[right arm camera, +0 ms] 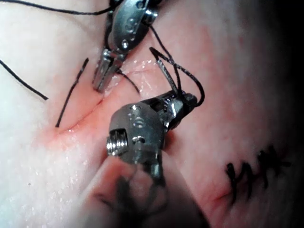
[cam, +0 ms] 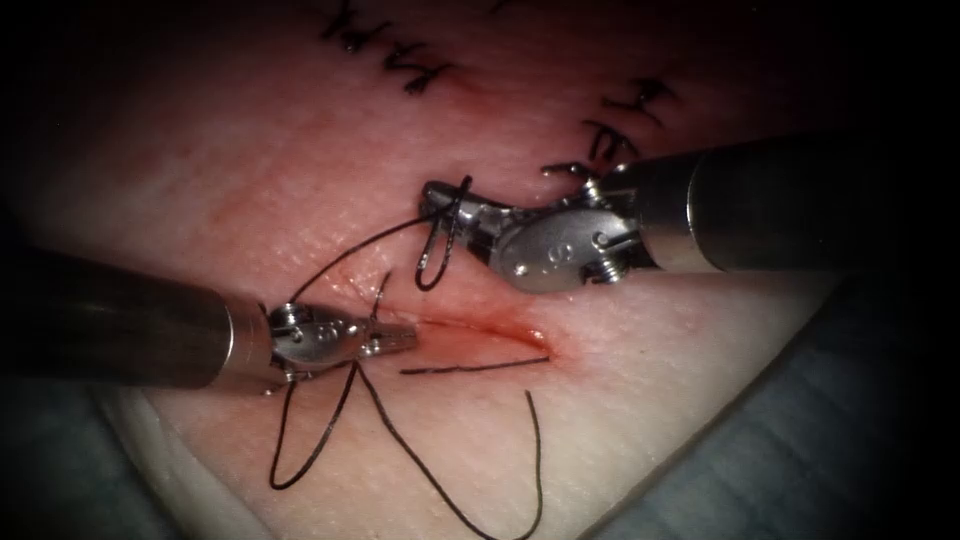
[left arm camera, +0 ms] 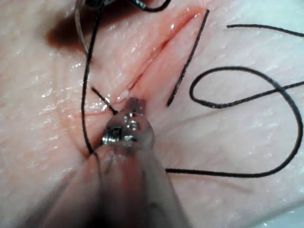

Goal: Wound Closure
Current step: Regrasp the needle with the right tool and throw it through the top of the skin

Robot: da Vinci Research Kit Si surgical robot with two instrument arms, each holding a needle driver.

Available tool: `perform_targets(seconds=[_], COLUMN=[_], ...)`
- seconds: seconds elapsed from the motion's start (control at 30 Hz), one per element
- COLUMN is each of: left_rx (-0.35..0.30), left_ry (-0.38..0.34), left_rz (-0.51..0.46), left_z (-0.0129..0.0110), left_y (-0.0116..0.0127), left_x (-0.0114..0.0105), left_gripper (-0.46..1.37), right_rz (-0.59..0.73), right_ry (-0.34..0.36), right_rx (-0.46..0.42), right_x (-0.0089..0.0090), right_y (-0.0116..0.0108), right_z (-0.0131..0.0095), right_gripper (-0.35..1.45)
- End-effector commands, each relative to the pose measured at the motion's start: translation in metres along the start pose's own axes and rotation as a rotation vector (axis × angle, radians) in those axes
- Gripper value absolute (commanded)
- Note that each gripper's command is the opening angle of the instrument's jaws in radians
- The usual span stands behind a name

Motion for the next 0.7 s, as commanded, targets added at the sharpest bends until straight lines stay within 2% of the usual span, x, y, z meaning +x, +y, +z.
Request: perform_targets(seconds=[0.03, 0.3, 0.5, 0.57, 0.7], left_rx=[-0.012, -0.015, -0.016, -0.016, -0.017], left_ry=[0.000, 0.001, 0.001, 0.001, 0.001], left_rz=[0.000, -0.009, -0.008, -0.007, -0.006], left_z=[-0.0002, -0.0008, -0.0008, -0.0009, -0.0011], left_y=[0.0001, 0.0006, 0.0006, 0.0006, 0.0006], left_x=[0.0001, 0.0002, 0.0001, 0.0000, -0.0001], left_gripper=[-0.35, -0.35, -0.35, -0.35, -0.35], right_rz=[-0.001, 0.081, 0.205, 0.298, 0.377], right_ry=[-0.002, -0.007, -0.022, -0.021, -0.028], right_rx=[0.002, 0.017, 0.073, 0.107, 0.150], right_x=[-0.0002, -0.0006, -0.0014, -0.0022, -0.0032], right_y=[-0.0001, -0.0001, 0.0015, 0.0023, 0.0030], right_z=[0.0000, 0.0003, 0.0007, 0.0010, 0.0016], right_gripper=[-0.35, -0.35, -0.35, -0.35, -0.35])
